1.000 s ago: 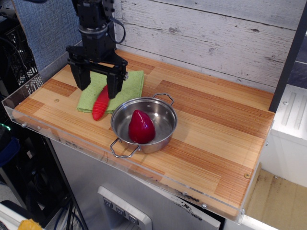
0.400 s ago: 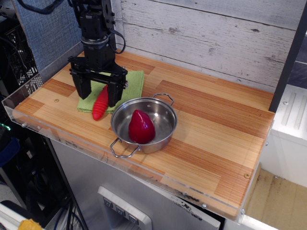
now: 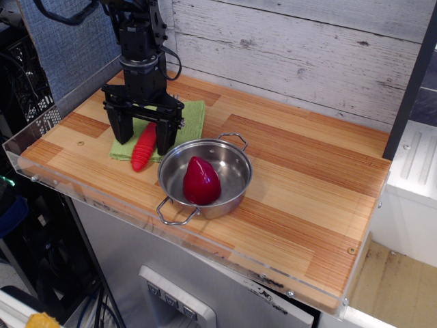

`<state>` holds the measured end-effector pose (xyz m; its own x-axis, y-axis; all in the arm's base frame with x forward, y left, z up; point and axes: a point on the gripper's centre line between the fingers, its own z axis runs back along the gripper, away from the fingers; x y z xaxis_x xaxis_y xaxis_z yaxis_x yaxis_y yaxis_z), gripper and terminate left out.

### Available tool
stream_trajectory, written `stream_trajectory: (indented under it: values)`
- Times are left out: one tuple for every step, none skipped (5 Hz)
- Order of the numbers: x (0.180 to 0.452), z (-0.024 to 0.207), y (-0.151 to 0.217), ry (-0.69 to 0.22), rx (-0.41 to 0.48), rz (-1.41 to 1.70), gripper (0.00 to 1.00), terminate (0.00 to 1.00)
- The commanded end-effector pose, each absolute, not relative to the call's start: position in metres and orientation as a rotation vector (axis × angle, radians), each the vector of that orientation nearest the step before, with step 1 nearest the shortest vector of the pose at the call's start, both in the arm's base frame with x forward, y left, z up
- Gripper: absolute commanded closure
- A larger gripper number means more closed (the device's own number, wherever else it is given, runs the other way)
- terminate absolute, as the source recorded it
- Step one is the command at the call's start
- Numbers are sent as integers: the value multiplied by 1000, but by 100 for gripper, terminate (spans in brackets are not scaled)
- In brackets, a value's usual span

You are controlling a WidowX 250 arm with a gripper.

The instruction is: Pick red spoon and palce again on the same place

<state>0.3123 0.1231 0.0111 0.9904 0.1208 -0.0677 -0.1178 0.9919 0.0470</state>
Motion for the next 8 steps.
stream_trajectory:
  values:
    - [319, 18, 124, 42, 62, 110, 100, 0]
    - [319, 19, 122, 41, 61, 105, 100, 0]
    - [318, 23, 120, 35, 62, 103, 100, 0]
    - [318, 41, 117, -1, 81, 96, 100, 0]
    - [317, 70, 111, -54, 113, 74, 100, 0]
    - [315, 91, 108, -91, 140, 64, 100, 0]
    - [311, 99, 113, -91, 151, 87, 100, 0]
    - [304, 90, 124, -50, 139, 128, 100, 0]
